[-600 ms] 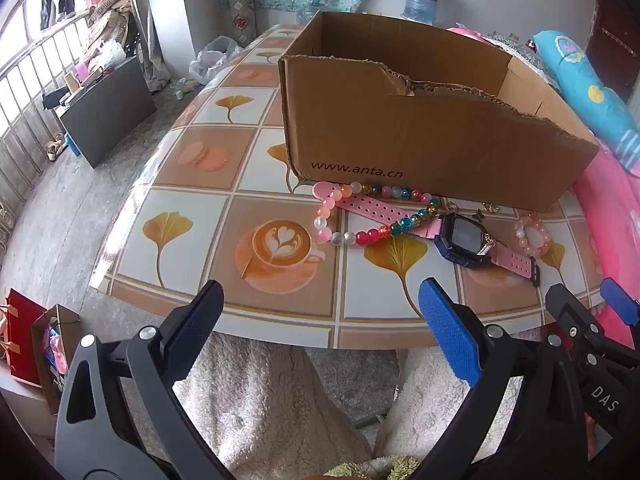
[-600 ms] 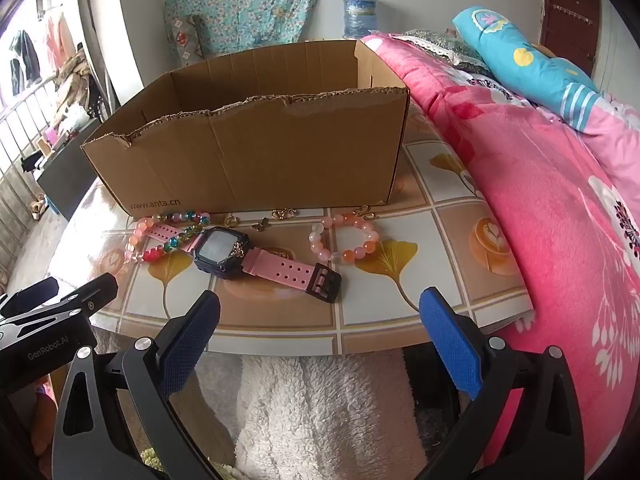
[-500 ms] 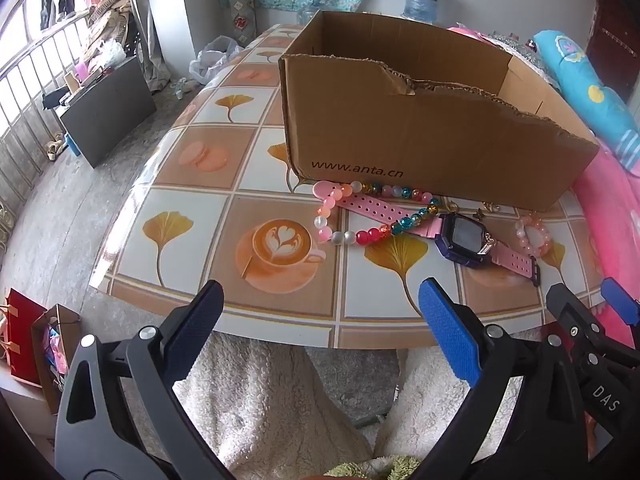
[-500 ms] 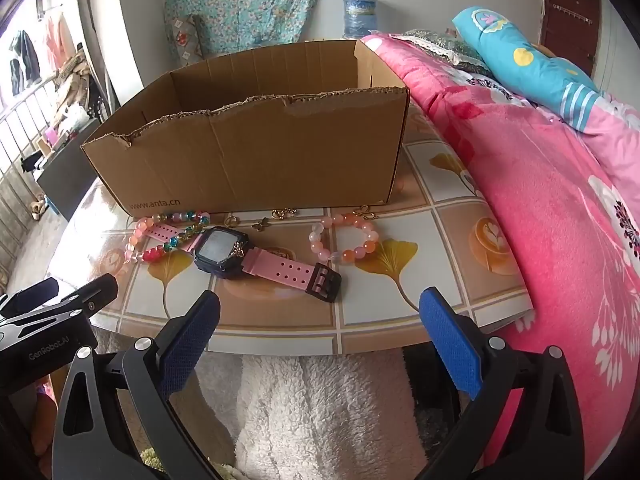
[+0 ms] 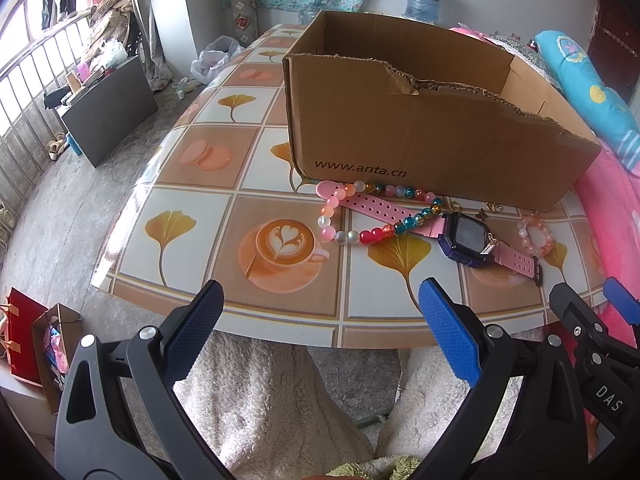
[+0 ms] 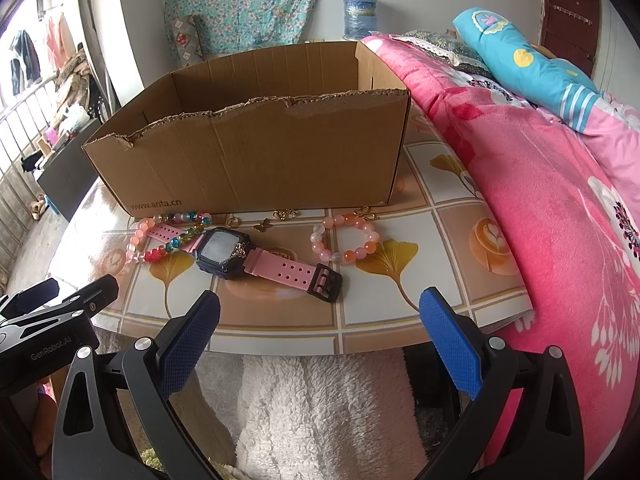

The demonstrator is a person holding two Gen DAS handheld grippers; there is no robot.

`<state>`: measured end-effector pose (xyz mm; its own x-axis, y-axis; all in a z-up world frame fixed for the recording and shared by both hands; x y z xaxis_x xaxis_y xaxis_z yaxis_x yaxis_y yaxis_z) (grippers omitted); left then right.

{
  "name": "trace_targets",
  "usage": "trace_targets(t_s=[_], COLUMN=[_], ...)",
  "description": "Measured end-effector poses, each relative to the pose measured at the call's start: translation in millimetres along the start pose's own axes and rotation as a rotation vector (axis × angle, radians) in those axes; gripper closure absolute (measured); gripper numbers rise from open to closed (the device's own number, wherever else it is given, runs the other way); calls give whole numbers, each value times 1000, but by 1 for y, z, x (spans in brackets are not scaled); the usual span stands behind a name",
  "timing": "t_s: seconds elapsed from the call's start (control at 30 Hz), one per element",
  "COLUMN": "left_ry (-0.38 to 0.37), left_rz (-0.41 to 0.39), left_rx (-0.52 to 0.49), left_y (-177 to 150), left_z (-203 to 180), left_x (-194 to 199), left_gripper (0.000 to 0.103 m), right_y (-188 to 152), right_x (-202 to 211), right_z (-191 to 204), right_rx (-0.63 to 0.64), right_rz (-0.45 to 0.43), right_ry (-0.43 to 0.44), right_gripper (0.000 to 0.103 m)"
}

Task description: Organize jewelry

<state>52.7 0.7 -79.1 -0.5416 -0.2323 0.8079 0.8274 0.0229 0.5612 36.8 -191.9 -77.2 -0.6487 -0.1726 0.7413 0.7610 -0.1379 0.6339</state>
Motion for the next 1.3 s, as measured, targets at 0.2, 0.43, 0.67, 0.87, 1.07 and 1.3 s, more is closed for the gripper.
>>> trace_targets(t_s=[0.2, 0.43, 0.67, 0.87, 1.07, 1.3], left_ry=[16, 20, -49, -202, -252, -268], left_rz=[-3, -24, -99, -177, -188, -183], left_rx=[-1, -2, 0, 69, 49, -11], left_y=[2, 5, 15, 30, 38, 43], left_z=[5, 13, 22, 25, 14, -1], left_x=[-9, -17, -19, -11, -20, -36], left_gripper=[9, 9, 9, 9, 9, 34], right_y=[0, 16, 45, 53, 51, 49], right_x=[-1, 1, -5, -35, -71, -106], right_z=[-1, 1, 39, 75, 84, 87], right_rx=[2, 51, 188, 152, 58, 14], right_rz=[1, -33, -66, 24, 142, 251], right_ry=[-2, 41, 192, 373, 457, 444], right_gripper=[6, 6, 8, 26, 46, 59])
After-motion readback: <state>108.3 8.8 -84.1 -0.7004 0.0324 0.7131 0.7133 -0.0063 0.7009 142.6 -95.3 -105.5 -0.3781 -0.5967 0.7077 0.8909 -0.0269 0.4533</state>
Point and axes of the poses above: each gripper's, at about its wrist camera, not at the fingertips, and x roughly against the way its jaws point, z to its left, y to its top, the point moved 10 cm from there along -x, roughly the way its jaws point, and after that the axes turned 13 degrees about y, right-handed, at the moved point
